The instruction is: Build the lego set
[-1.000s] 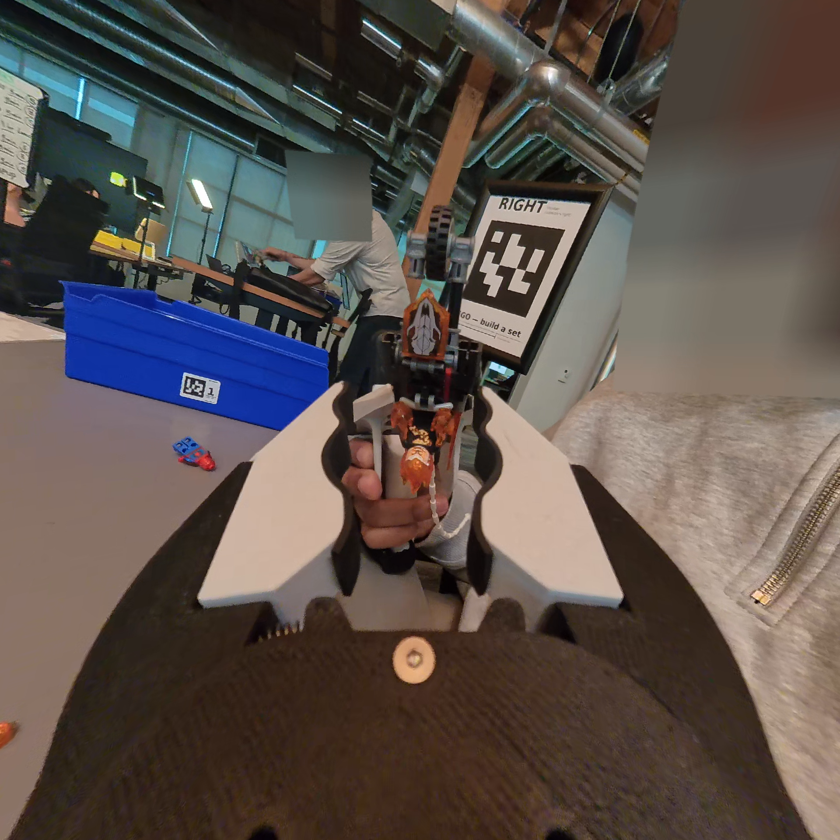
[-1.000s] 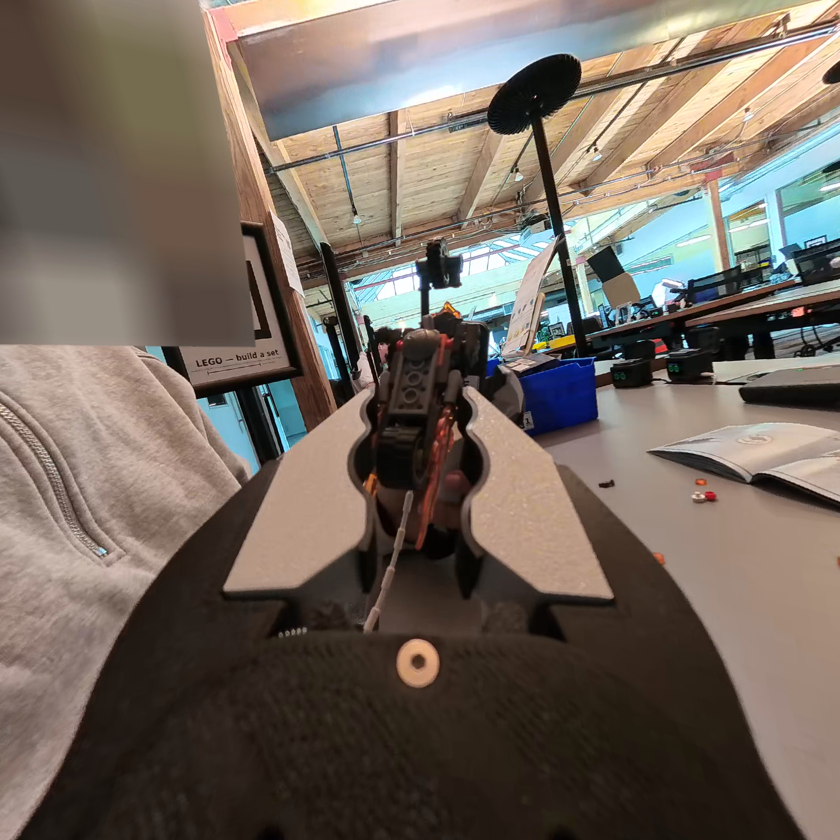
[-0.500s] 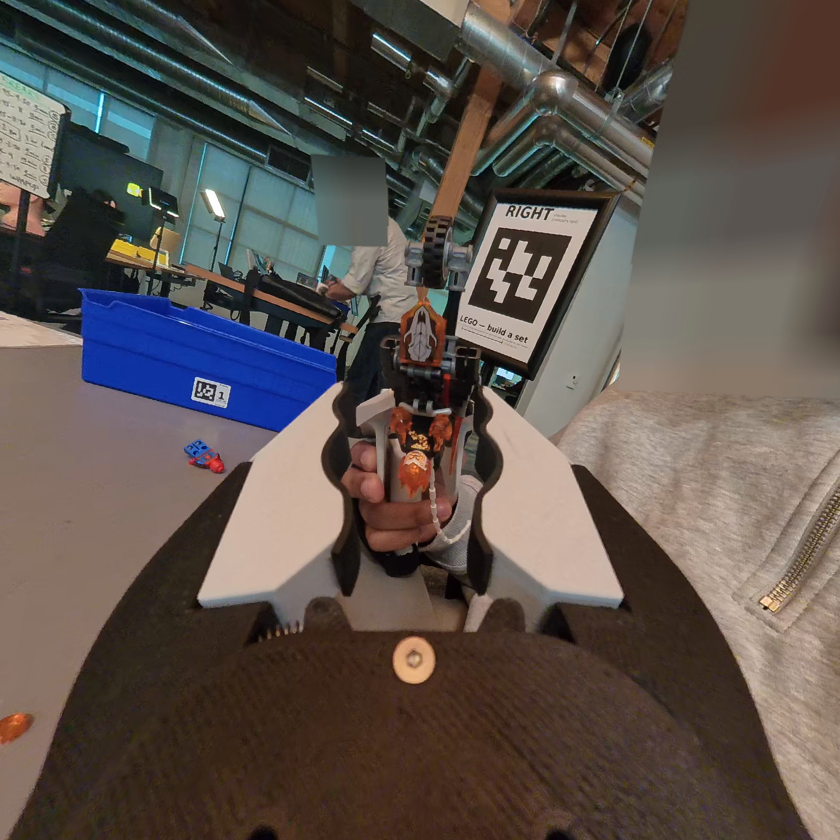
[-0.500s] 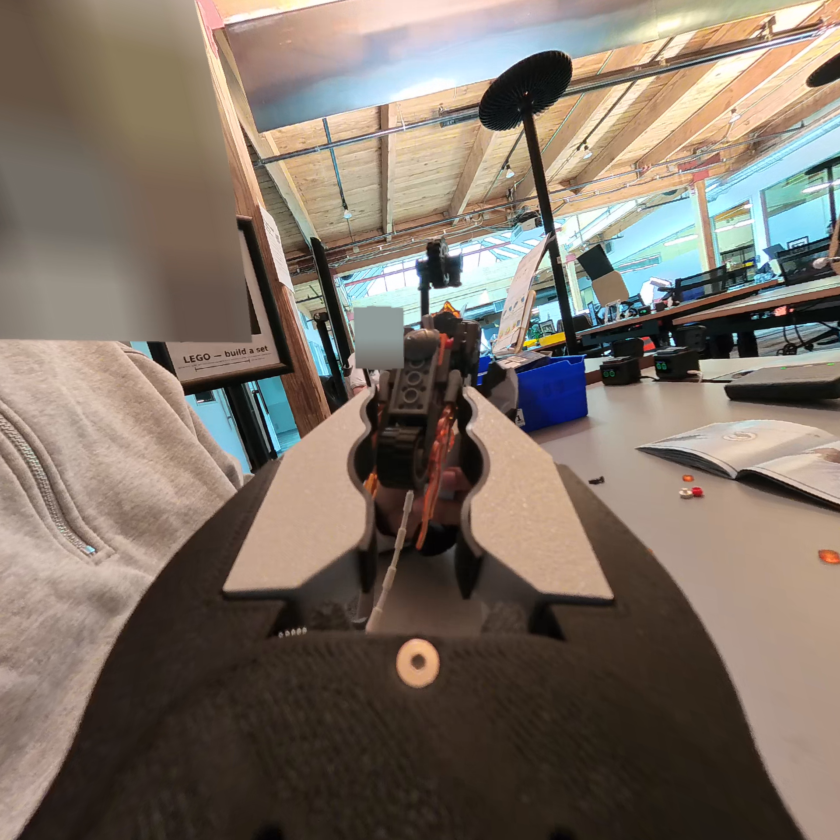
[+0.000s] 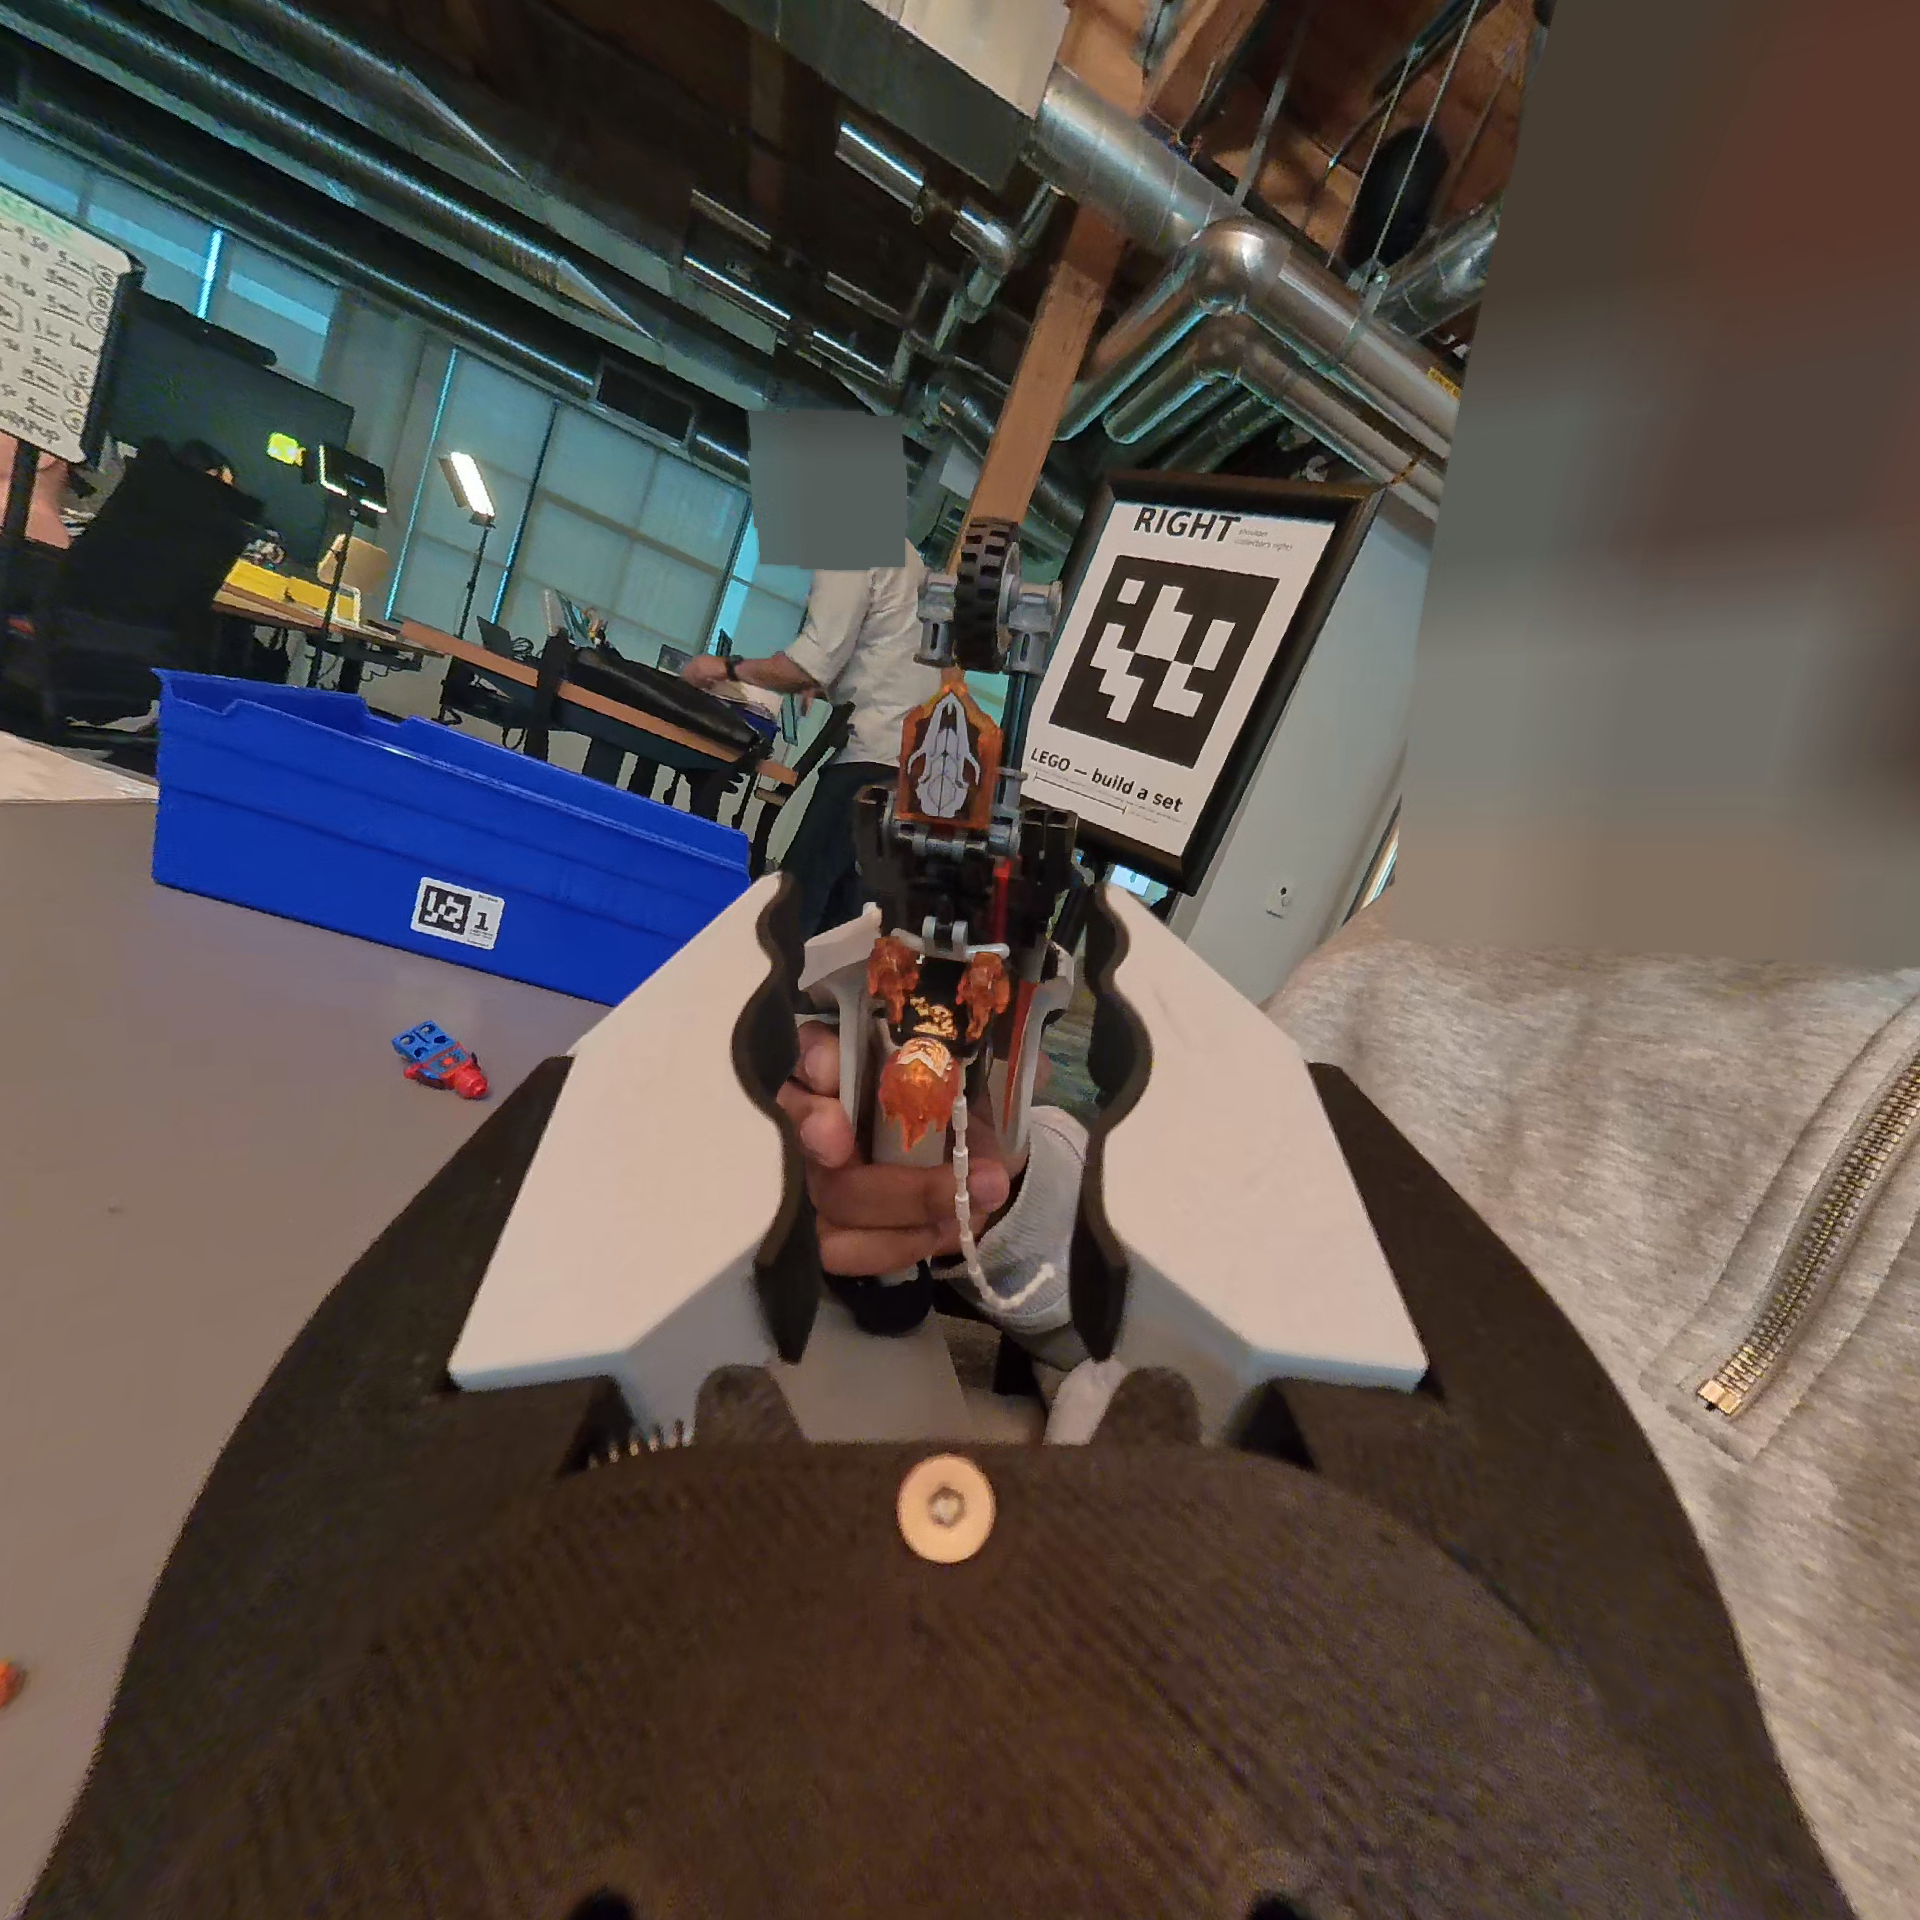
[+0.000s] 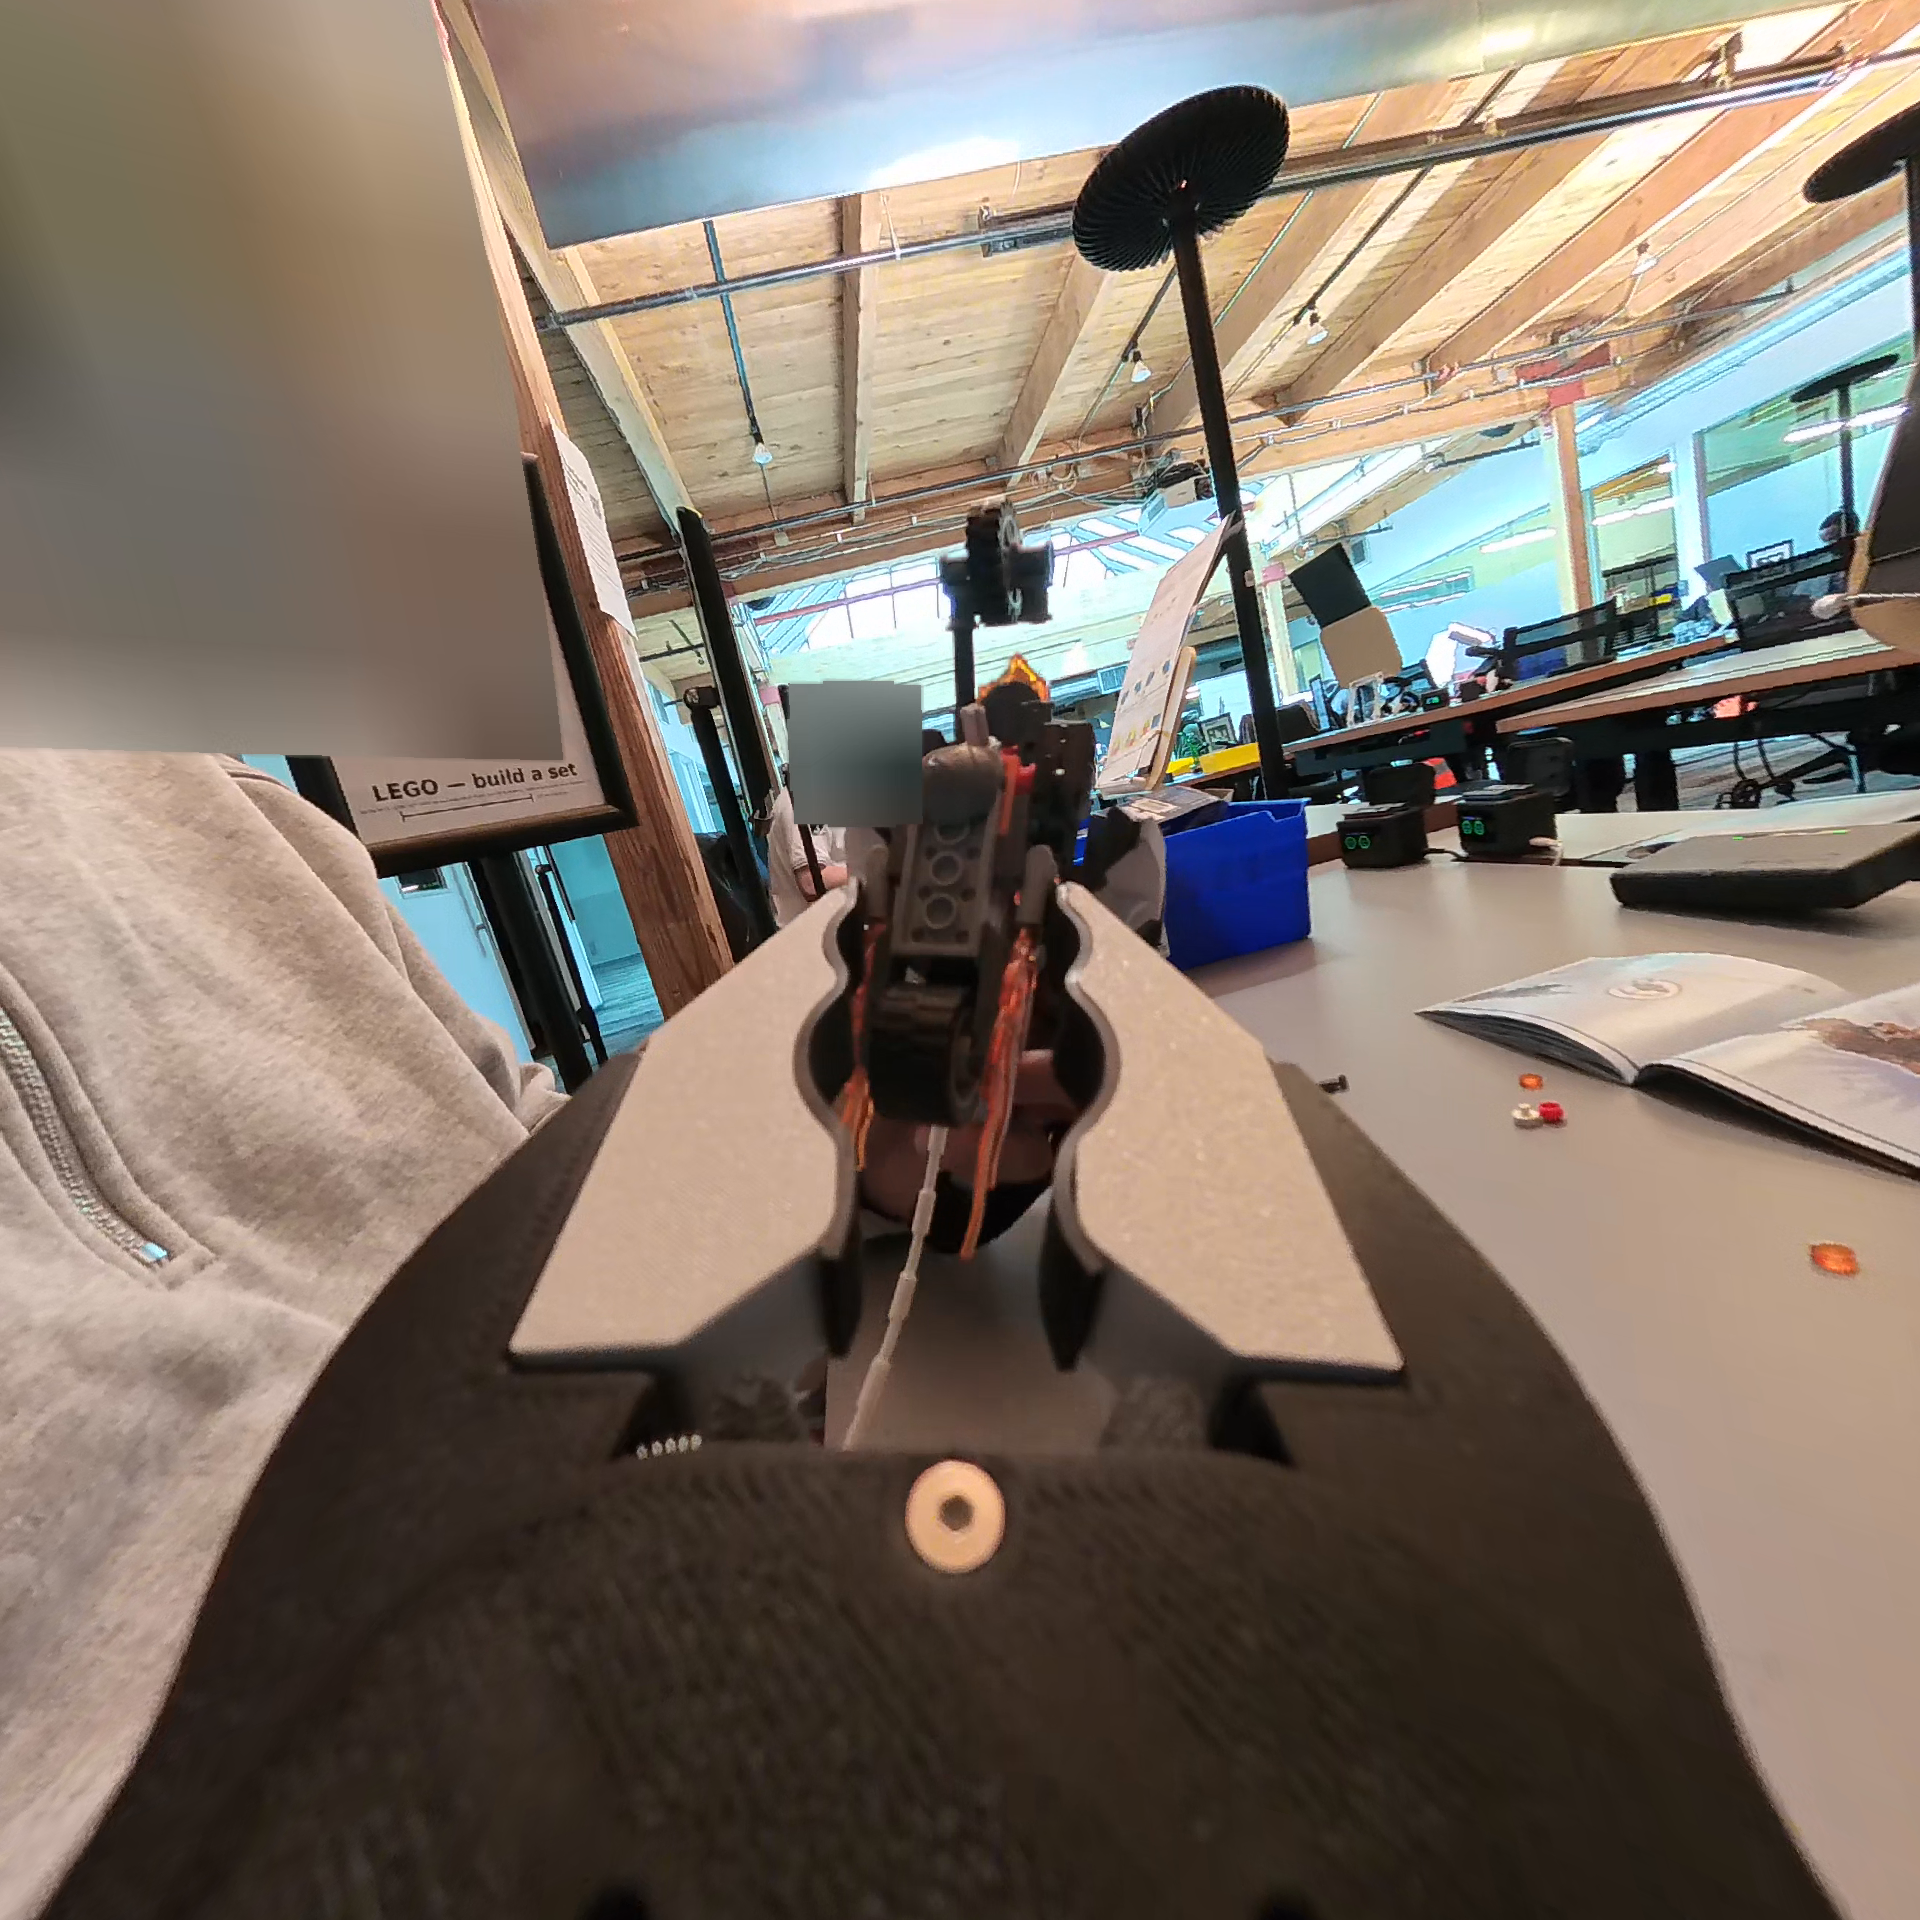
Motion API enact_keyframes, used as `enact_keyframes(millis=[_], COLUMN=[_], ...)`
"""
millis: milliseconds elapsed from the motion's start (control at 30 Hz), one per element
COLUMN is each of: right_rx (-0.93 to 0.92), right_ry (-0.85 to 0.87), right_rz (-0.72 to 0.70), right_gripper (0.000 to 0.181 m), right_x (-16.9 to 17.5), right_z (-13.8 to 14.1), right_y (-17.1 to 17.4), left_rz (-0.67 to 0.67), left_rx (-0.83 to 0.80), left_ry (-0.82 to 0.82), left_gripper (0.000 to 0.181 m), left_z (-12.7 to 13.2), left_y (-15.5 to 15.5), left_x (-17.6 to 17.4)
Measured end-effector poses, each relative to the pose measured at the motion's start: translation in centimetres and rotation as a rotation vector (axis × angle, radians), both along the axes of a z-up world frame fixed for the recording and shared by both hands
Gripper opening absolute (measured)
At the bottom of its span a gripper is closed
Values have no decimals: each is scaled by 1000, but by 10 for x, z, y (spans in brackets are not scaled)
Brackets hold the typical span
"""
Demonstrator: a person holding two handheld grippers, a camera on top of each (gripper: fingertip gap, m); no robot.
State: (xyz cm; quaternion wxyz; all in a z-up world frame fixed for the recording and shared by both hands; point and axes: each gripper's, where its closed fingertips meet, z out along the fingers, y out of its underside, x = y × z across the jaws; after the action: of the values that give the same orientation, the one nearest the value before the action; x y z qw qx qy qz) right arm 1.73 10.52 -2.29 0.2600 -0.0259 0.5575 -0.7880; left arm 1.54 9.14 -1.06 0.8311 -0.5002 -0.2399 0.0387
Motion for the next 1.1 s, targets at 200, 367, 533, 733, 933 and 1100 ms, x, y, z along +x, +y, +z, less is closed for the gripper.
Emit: enact_keyframes(millis=[200,367,533,733,933,1100], right_rx=[-50,-58,-72,-106,-119,-107], right_ry=[-83,-90,-102,-138,-170,-148], right_rz=[22,30,59,80,70,39], right_gripper=[31,32,31,31,31,31], right_x=[-6,-4,6,10,8,7], right_z=[7,8,7,10,10,7], right_y=[5,5,1,0,-2,-5], left_rz=[-16,-38,-82,-122,-110,-128], left_rx=[15,-36,64,74,84,134], left_ry=[-28,-78,-85,-93,-58,-50], left_gripper=[68,76,68,64,50,37], left_z=[-3,-14,-4,-3,1,6], left_y=[0,12,13,23,20,19], left_x=[-3,-7,-3,0,3,6])
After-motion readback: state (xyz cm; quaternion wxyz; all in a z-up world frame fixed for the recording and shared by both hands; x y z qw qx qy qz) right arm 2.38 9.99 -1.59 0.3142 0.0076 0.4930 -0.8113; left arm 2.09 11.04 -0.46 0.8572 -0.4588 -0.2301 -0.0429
